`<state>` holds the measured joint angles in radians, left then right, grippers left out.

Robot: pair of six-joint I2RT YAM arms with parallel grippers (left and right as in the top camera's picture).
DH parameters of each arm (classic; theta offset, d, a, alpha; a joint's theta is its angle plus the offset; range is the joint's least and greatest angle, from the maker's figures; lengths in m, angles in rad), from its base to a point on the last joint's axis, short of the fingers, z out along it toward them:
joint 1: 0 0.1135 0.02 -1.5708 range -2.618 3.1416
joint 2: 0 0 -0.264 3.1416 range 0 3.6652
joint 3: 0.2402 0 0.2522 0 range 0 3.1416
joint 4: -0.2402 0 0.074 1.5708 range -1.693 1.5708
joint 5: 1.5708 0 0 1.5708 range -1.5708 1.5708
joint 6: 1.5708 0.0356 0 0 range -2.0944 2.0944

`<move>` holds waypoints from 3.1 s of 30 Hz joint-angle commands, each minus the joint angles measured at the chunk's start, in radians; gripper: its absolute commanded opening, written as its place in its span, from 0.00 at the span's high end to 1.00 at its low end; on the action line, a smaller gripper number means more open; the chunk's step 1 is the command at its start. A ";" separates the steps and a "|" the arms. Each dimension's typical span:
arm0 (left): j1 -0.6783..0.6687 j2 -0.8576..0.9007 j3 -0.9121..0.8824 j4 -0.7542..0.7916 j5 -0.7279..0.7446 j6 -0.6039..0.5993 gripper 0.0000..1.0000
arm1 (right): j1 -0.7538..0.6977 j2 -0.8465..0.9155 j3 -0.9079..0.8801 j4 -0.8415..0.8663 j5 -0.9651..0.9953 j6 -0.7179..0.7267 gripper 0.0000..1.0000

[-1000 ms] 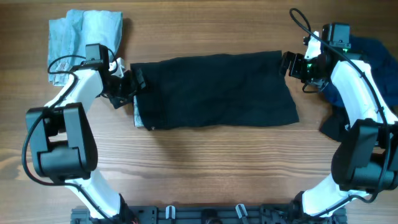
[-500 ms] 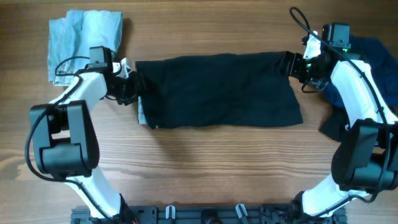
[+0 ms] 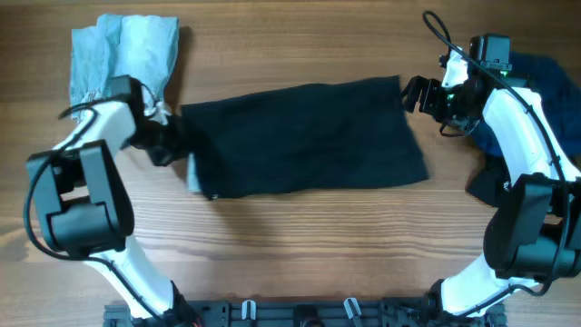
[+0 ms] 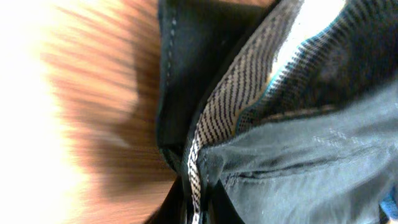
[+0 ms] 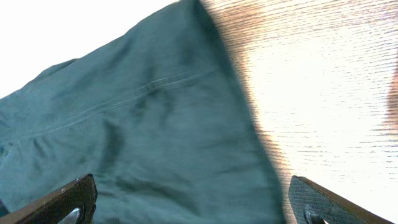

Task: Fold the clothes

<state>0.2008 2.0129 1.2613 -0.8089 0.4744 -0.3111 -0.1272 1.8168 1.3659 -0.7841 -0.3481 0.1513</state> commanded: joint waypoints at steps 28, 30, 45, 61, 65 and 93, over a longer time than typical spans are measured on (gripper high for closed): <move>-0.589 -0.152 0.541 -0.219 -0.309 -0.247 0.96 | 0.071 0.180 0.000 0.047 0.014 0.114 0.02; -0.610 -0.152 0.541 -0.204 -0.308 -0.256 0.96 | 0.074 0.209 0.000 0.043 0.009 0.114 0.05; -0.575 -0.328 0.547 -0.243 -0.426 -0.259 0.96 | 0.077 0.287 0.000 0.036 -0.035 0.084 0.03; -0.303 -0.380 0.546 -0.443 -0.539 -0.166 0.96 | 0.094 0.256 0.058 -0.041 -0.035 0.087 0.01; -0.308 -0.380 0.546 -0.432 -0.538 -0.168 0.96 | 0.130 0.220 0.061 -0.039 -0.034 0.111 0.01; -0.608 -0.174 0.547 -0.190 -0.502 -0.326 0.96 | 0.164 0.193 0.092 -0.064 0.036 0.085 0.00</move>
<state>-0.3981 1.8488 1.7870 -1.0039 -0.0395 -0.6132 0.0143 2.0037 1.4483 -0.8516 -0.3309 0.2481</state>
